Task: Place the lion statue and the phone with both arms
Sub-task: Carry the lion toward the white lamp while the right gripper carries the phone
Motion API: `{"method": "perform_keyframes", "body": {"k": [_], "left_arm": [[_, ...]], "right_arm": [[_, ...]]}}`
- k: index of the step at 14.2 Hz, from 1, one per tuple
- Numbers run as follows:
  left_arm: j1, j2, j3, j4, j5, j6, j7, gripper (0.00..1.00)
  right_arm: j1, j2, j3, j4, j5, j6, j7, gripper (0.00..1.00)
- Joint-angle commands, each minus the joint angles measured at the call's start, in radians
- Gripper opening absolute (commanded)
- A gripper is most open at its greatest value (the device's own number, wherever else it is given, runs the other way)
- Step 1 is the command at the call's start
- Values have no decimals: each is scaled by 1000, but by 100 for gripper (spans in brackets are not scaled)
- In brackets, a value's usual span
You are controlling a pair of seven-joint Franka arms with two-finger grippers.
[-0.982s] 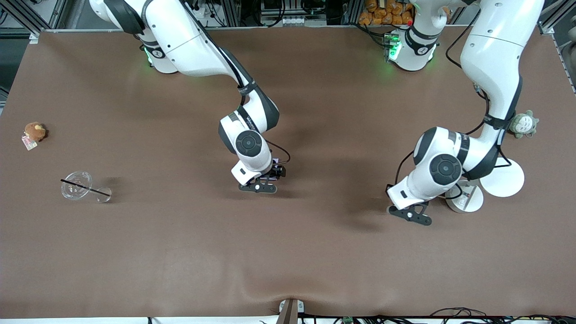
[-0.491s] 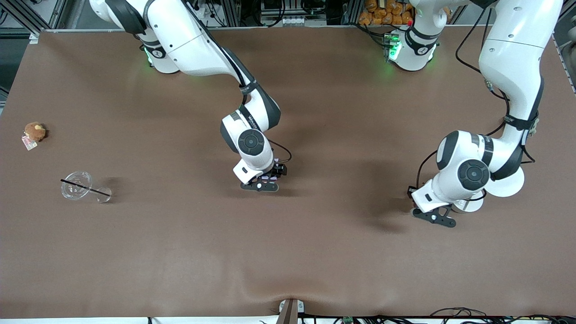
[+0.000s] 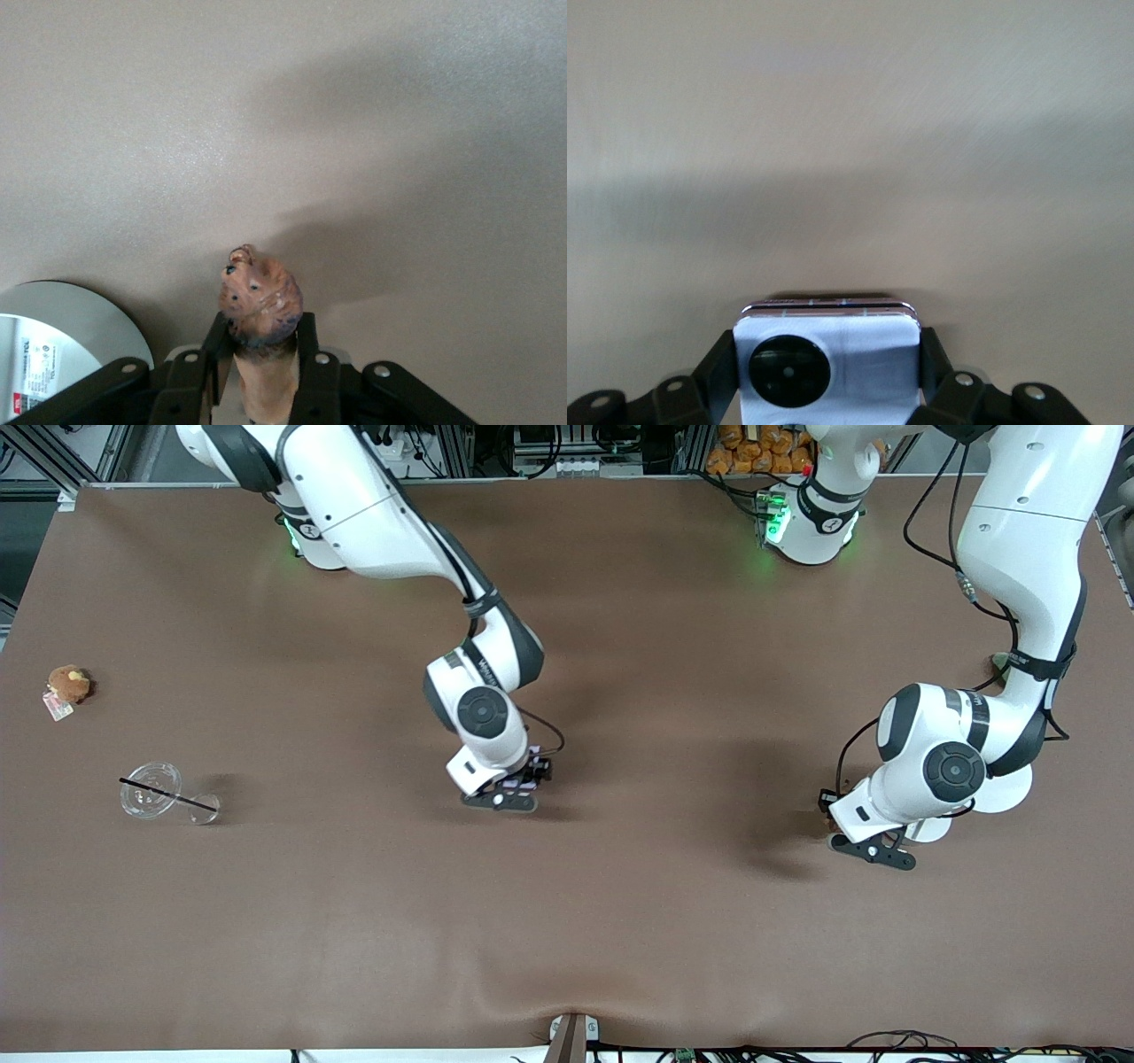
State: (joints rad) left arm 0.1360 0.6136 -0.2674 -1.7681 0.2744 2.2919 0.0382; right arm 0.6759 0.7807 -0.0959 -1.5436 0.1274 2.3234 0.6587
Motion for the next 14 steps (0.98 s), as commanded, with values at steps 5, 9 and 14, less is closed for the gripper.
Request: {"method": "perform_keyframes", "body": {"k": [5,9,14], "left_arm": [[25,-15,-9,-22,23,20,28,0],[42,-8,-10,-21,26,29,34,0],[45,-6,-10,-17,26,31,32,0]], "right_arm": [[-120,-247,-203,-144,-25,-139,-268,0],[-280,-244,-202,-150,-11,-142,-560,0],[-410,-210,-202,-141,18,-112,-844,0]]}}
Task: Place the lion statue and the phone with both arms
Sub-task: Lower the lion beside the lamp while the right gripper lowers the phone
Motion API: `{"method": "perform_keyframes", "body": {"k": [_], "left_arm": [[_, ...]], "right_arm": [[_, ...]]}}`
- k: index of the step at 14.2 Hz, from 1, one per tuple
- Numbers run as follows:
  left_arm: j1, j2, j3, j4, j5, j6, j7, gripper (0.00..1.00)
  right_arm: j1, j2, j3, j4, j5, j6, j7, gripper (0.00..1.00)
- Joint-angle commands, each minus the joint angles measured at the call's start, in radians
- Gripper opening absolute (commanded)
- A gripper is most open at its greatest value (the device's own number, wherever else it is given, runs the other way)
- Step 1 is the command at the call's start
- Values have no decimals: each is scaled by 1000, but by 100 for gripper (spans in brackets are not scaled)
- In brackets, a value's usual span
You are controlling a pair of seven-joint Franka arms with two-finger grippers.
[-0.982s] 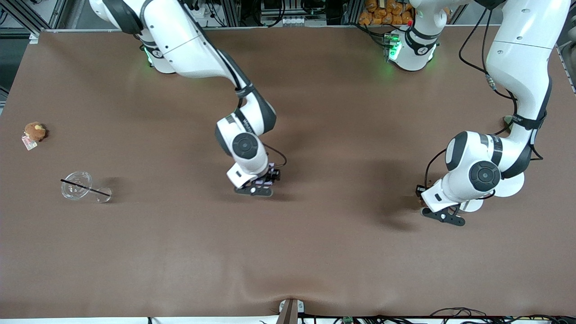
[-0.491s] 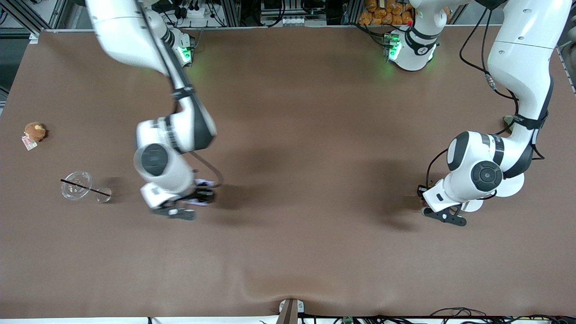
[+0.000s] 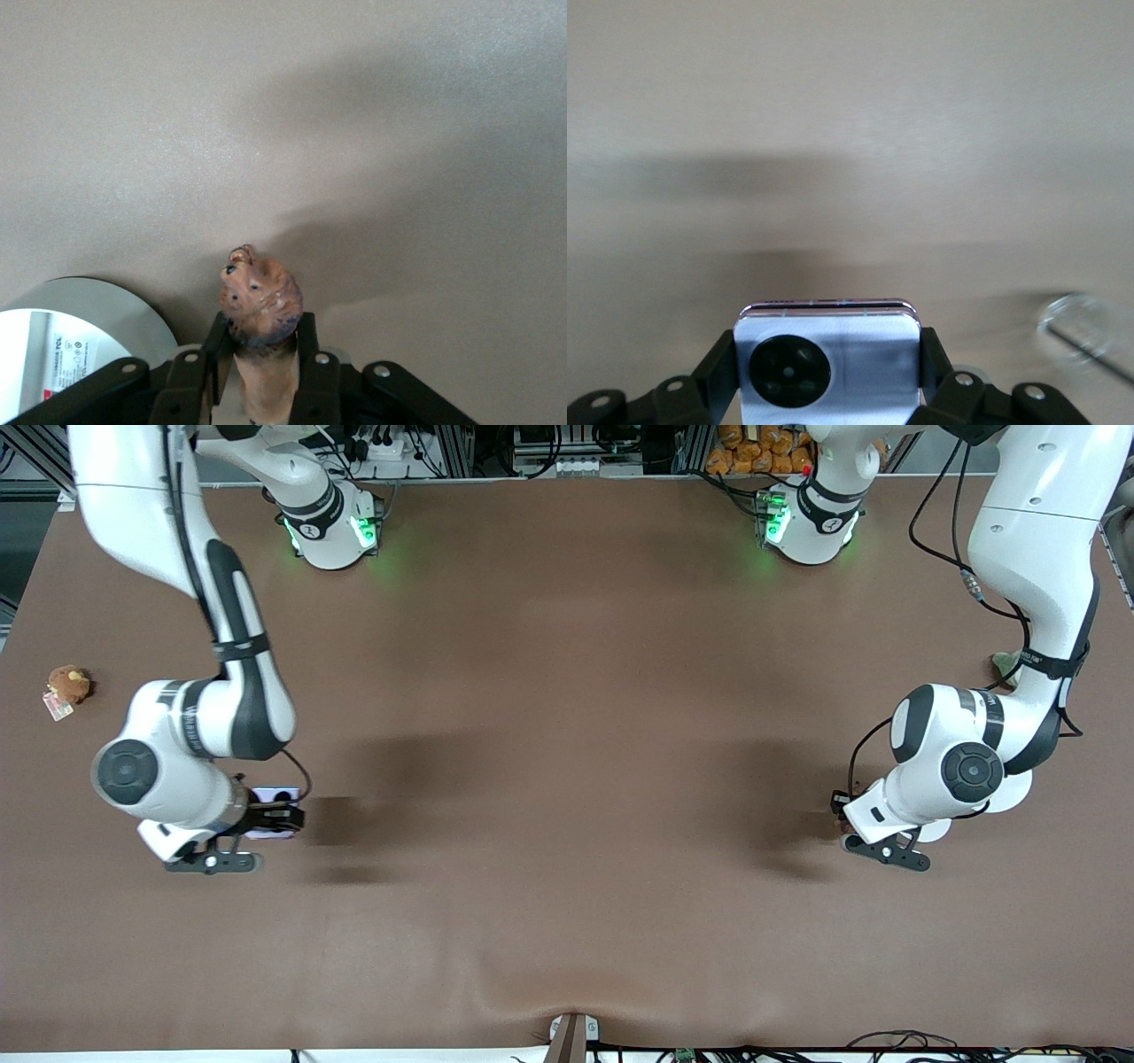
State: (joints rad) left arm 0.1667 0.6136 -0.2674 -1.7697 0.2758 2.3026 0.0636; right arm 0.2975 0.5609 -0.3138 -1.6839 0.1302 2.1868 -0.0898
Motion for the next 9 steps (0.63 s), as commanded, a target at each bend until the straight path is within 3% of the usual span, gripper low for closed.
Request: {"method": "perform_keyframes", "body": {"k": [1,4,5,6,9], "left_arm": [[14,-6,-10,-16,25,20,7,0],[16,-6,-10,-13,25,20,7,0],[17,-6,-9,-13,25,26,7,6],[20,-6,-10,-13,25,32,8,19],[16,-8,-10,-10,25,32,7,91]], "right_arm": [[-41,19,16,0,17,51,-143,0],[-50,52,16,3,20,57,-148,0],[-67,88,16,21,22,57,-143,0],[-75,117,16,30,38,57,-137,0],[-75,184,16,107,81,57,-134,0]]}}
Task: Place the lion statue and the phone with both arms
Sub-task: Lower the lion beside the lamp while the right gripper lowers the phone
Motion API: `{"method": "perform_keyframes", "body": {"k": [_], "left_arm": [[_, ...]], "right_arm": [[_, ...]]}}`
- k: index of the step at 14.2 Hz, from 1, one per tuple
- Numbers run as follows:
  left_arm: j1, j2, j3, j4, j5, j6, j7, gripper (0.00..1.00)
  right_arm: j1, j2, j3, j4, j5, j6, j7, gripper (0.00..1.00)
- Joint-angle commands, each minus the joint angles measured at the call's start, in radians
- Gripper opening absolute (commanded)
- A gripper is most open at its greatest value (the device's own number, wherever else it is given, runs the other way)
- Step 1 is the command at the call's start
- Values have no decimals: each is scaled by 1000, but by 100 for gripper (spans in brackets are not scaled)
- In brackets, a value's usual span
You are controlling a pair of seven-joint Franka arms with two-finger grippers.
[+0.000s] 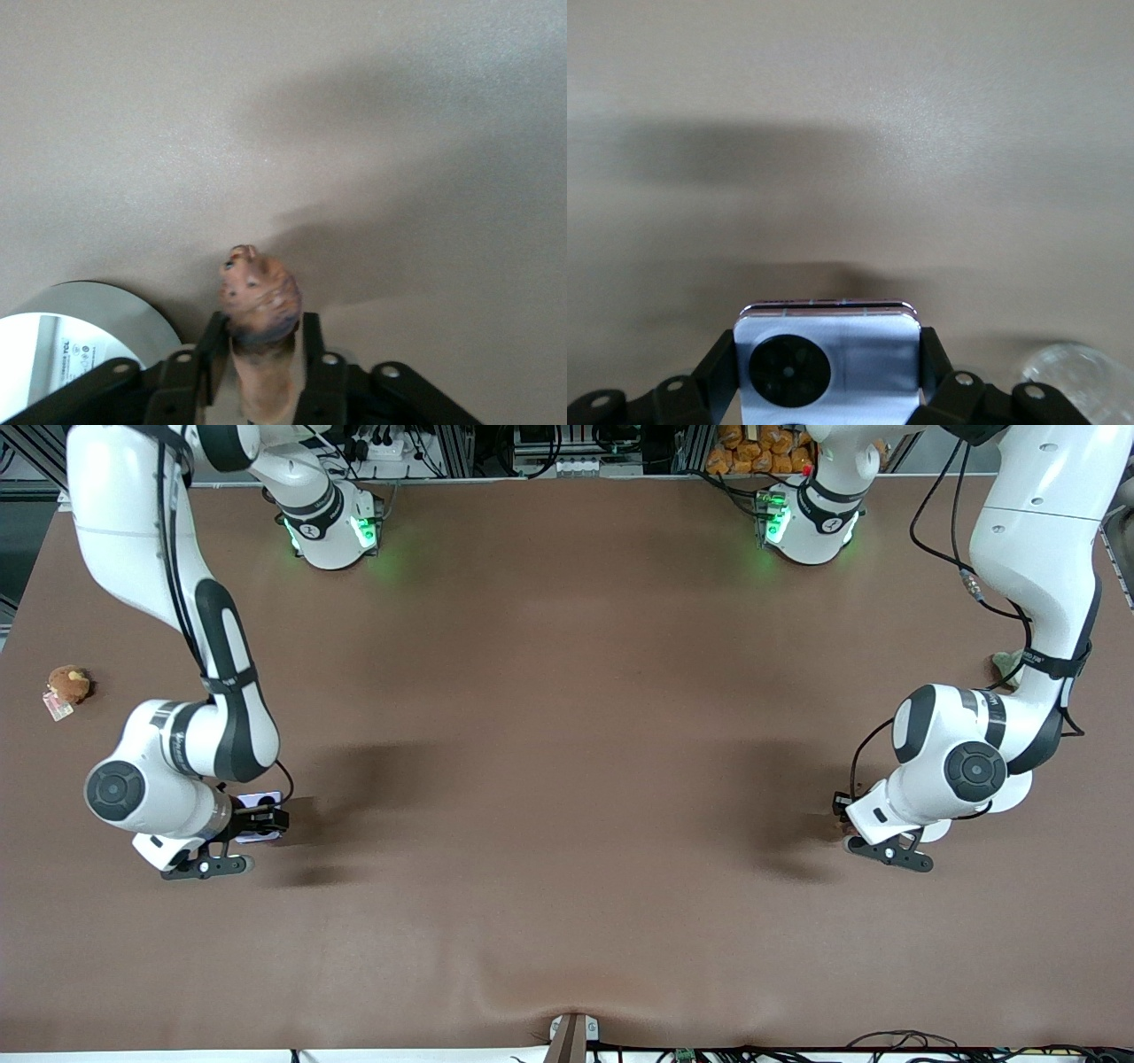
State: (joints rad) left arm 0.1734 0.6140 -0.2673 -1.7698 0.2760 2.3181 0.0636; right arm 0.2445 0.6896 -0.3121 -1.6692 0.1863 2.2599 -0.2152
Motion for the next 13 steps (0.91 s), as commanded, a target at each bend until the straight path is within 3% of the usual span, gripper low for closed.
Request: {"method": "perform_keyframes", "body": {"k": [1,9,13], "left_arm": [[9,-8,-10,-8,25,17,7,100],[-6,-54,-16,16,37,-2,50,100],[-14,-96,-71,58,35,-138,36,100]], "right_arm": [[-22,71,14,101,25,-14,-9,0],[-56,114,14,108,35,113,-18,0],[-93,113,14,79,35,98,-18,0]]}}
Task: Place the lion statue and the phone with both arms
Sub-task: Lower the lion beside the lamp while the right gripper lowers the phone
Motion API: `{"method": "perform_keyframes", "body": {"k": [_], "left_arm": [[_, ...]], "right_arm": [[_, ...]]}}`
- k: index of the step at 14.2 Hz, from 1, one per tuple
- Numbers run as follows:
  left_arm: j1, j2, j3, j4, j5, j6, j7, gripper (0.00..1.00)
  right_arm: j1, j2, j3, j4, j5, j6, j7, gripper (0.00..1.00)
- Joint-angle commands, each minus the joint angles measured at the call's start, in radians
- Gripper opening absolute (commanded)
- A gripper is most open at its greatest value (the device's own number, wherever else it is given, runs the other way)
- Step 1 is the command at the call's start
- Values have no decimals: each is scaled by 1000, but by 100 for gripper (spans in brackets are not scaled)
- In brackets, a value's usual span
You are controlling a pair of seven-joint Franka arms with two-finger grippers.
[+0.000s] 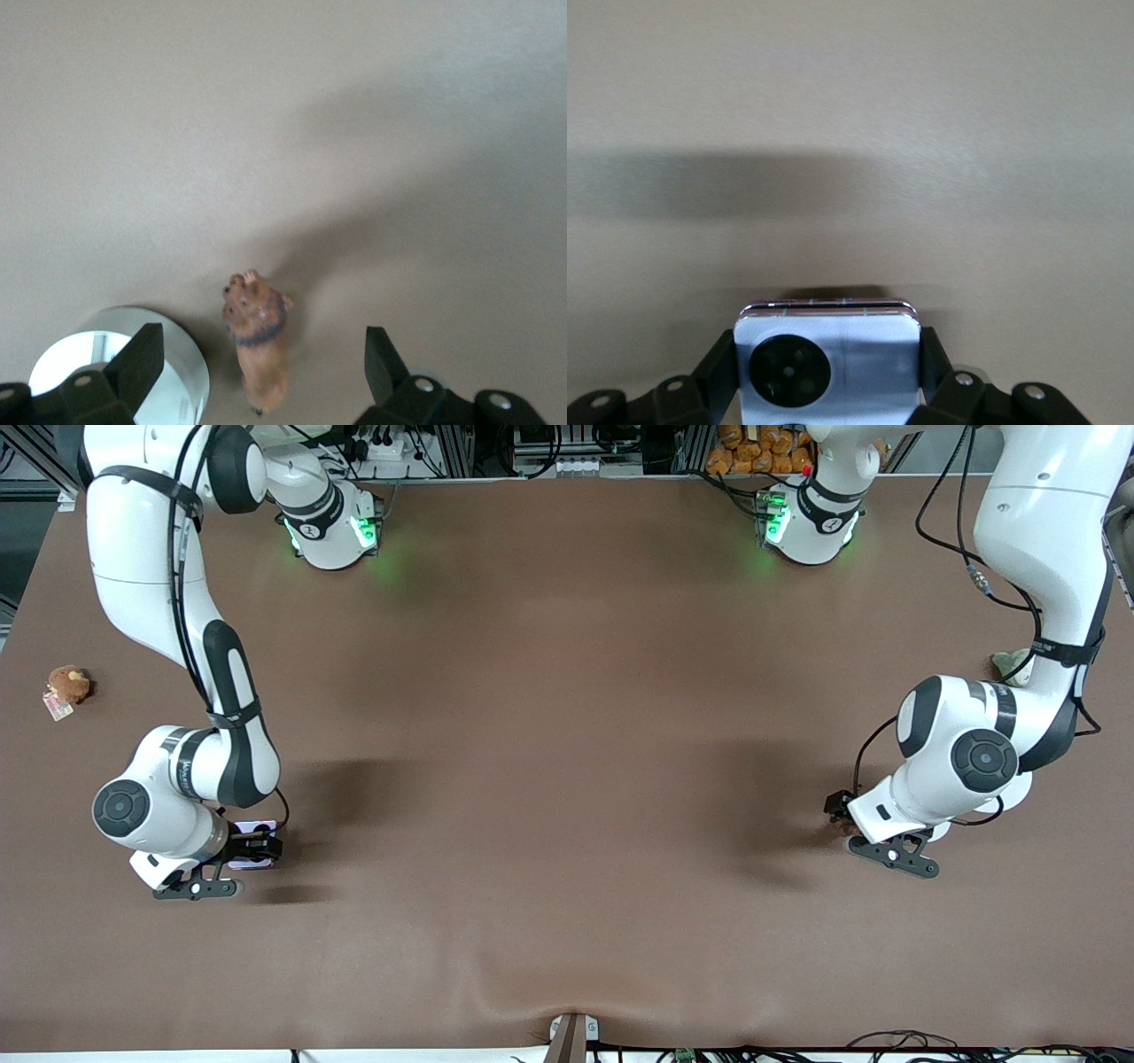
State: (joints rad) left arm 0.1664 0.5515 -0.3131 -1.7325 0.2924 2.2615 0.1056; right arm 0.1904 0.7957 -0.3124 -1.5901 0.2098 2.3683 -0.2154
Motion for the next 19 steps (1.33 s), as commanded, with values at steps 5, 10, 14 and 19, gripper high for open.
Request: {"method": "perform_keyframes", "body": {"k": [5,10,14,19], "left_arm": [[-4,-79,-78,44,5,-197,-47,100],[4,-134,-147,110,2,-385,-147,100],[13,-196,-155,146,-73,-515,-141,100],[25,-313,-152,200,-153,-703,-127,100]], "right_arm": [[-57,5,16,-10,13,-78,-16,0],[-54,2,16,-10,13,-126,-10,0],[-54,0,15,-10,13,-146,-13,22],[-52,-3,15,-8,11,-147,-18,100]]}}
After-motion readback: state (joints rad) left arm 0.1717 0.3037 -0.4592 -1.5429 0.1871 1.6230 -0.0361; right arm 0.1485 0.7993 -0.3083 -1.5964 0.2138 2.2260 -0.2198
